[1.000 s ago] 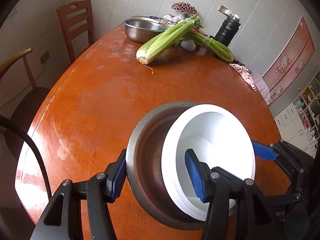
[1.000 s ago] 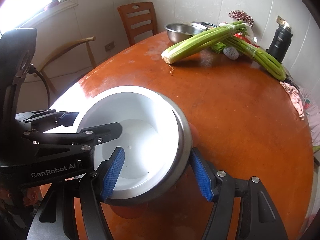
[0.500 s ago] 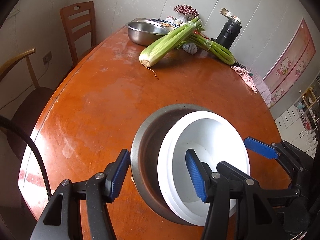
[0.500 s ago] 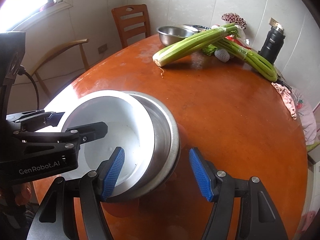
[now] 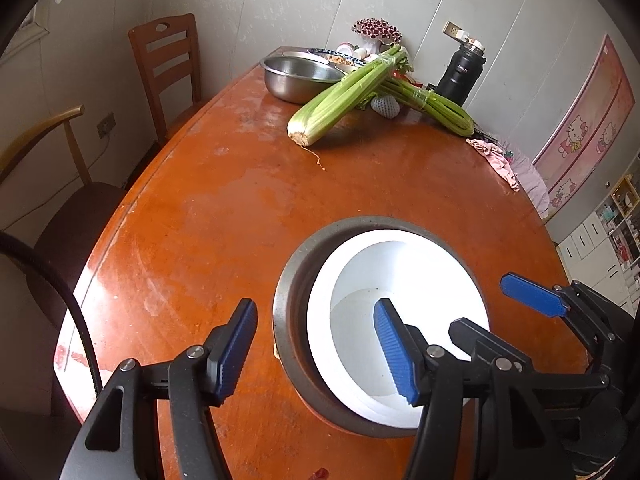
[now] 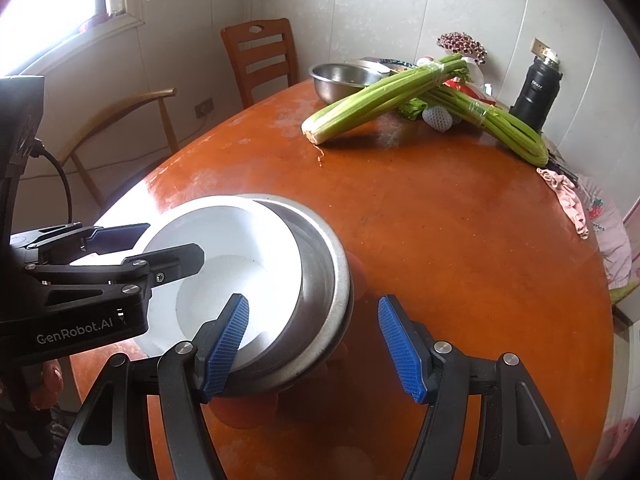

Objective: Organize plates and bowls

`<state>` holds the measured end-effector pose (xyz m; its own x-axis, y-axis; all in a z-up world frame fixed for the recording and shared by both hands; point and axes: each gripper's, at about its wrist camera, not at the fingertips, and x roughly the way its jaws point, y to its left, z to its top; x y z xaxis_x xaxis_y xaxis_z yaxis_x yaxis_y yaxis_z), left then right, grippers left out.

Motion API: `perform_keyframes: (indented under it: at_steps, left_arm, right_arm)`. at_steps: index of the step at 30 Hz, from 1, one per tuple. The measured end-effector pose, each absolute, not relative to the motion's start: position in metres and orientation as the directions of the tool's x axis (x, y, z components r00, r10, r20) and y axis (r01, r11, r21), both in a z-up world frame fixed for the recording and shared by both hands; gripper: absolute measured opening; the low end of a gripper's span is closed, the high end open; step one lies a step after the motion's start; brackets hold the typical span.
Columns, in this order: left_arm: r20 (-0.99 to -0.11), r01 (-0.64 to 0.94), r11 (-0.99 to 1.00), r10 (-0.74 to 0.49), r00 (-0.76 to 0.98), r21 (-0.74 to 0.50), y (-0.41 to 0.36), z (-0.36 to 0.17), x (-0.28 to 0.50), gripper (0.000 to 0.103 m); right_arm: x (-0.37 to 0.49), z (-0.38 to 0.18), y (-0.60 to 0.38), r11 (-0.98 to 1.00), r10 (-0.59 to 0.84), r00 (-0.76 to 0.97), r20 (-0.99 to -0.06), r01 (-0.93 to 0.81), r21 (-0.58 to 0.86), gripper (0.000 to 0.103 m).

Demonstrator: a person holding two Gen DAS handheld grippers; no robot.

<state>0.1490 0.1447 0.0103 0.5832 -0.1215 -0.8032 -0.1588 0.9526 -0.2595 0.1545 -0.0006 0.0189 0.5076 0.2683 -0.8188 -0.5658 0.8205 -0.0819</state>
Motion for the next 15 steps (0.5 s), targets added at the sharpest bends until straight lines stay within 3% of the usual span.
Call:
perform_keyframes:
  at_steps: [15]
  left_arm:
    - [-0.769, -0.151, 0.958, -0.097, 0.631, -0.244, 0.136, 0.037, 0.128, 0.061]
  right_arm:
    - [0.135, 0.042, -0.012, 0.823, 0.309, 0.548, -0.778, -0.564, -0.071, 0.07]
